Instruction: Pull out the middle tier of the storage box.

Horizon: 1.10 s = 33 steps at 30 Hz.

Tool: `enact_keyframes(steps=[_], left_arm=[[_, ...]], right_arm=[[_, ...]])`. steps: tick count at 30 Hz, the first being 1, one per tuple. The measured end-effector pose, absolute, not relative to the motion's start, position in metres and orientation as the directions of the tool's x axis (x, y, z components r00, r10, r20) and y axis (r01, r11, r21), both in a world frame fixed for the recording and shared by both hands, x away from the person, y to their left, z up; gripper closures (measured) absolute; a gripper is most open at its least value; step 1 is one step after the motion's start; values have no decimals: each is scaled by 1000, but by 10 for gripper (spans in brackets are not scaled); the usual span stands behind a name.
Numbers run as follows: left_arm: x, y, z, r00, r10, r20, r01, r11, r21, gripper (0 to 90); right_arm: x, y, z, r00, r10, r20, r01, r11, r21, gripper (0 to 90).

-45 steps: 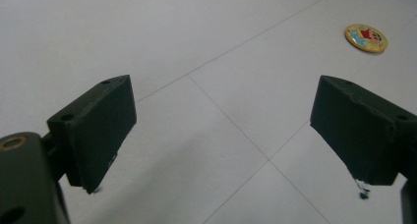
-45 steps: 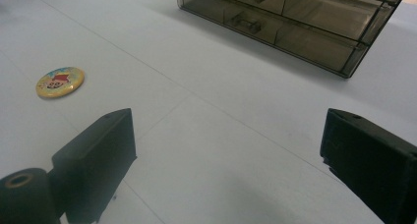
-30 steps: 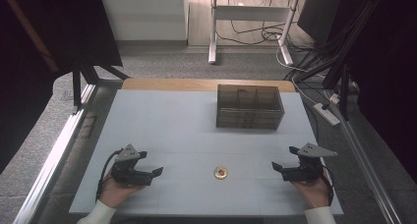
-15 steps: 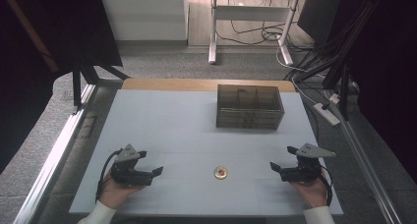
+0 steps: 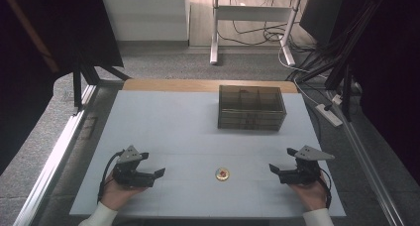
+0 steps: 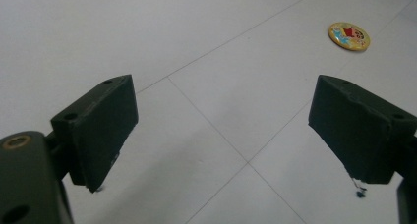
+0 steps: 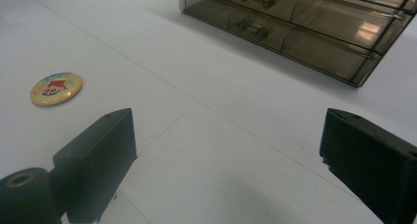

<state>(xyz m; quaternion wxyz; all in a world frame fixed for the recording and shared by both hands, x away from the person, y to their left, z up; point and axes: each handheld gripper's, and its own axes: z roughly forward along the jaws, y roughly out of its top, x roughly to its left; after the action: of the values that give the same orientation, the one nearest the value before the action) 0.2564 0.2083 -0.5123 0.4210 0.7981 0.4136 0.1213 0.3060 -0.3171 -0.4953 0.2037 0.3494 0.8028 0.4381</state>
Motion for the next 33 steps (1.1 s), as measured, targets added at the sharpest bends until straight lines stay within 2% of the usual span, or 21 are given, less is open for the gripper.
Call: enact_keyframes(steps=[33], left_arm=[[258,204,-516,636,758,-142,564,-331,756,110]], right_arm=[[300,-285,-500,-718,692,-67,336,430,838,68]])
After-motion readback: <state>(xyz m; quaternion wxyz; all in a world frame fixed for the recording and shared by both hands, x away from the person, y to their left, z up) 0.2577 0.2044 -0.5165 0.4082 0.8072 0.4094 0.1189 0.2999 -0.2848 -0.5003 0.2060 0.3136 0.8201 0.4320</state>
